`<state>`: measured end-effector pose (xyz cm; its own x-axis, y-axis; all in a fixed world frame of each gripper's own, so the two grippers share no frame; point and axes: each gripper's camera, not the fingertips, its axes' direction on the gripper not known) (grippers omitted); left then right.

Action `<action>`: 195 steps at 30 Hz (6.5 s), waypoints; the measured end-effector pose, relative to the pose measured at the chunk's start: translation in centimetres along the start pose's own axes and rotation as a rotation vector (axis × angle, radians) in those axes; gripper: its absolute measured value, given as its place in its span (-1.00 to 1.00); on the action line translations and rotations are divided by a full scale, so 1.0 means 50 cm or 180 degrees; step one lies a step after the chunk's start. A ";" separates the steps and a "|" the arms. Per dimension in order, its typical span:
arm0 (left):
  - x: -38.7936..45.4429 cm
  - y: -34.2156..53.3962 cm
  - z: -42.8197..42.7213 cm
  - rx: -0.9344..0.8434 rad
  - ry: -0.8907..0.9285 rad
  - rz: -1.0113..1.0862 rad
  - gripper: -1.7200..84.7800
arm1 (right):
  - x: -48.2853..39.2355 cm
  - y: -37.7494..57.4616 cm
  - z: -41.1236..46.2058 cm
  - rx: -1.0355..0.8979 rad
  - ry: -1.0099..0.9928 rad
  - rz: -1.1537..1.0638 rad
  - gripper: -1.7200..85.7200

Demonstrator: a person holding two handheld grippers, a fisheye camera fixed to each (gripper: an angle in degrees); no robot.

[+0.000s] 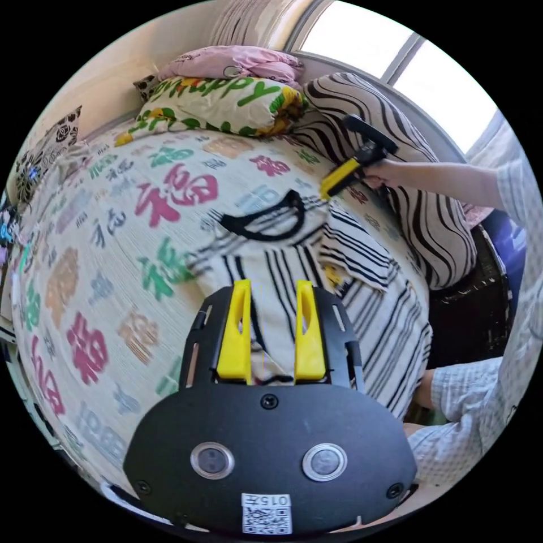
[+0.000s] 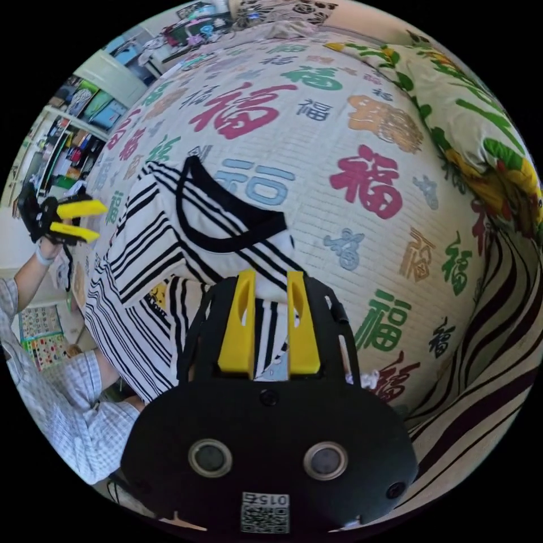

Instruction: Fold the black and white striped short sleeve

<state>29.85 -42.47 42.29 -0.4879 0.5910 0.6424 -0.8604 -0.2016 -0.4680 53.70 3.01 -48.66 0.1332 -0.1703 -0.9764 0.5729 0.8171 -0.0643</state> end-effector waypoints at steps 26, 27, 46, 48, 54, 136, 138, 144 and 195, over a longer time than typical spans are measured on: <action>-0.072 -0.268 0.286 -0.1298 0.0264 0.0260 -0.93 | 0.103 0.133 0.184 -0.0315 -0.0459 -0.0241 -0.95; -0.065 -0.266 0.284 -0.1287 0.0237 0.0203 -0.95 | 0.095 0.143 0.190 -0.0316 -0.0386 -0.0271 -0.96; 0.296 0.020 -0.086 -0.0209 -0.0081 0.1056 -0.95 | -0.140 0.601 0.119 0.0758 -0.0200 -0.0573 -0.97; 0.349 0.079 -0.106 -0.0197 -0.0081 0.1125 -0.95 | -0.180 0.660 0.138 0.0757 -0.0219 -0.0560 -0.97; 0.500 0.286 -0.100 -0.0400 0.0138 0.0962 -0.95 | -0.311 0.827 0.242 0.0498 -0.0214 -0.0520 -0.98; -0.170 0.464 -0.159 -0.0833 0.0668 -0.1509 -0.61 | 0.306 1.004 0.846 0.0573 -0.1648 0.1683 -0.74; -0.159 0.459 -0.147 -0.0891 0.0593 -0.1469 -0.61 | 0.307 0.994 0.854 0.0564 -0.1663 0.1723 -0.75; -0.102 0.459 -0.153 -0.0832 0.0576 -0.1222 -0.68 | 0.307 0.973 0.863 0.0527 -0.1746 0.1647 -0.84; 0.094 0.800 -0.205 -0.0223 0.1709 -0.2931 -0.75 | 0.049 0.880 0.895 0.0040 -0.2499 0.2297 -0.80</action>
<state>-5.38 -39.75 20.38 0.4891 0.7629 0.4229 -0.8459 0.5331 0.0166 115.45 13.89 -44.64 0.9257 0.0409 -0.3760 0.1579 0.8615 0.4826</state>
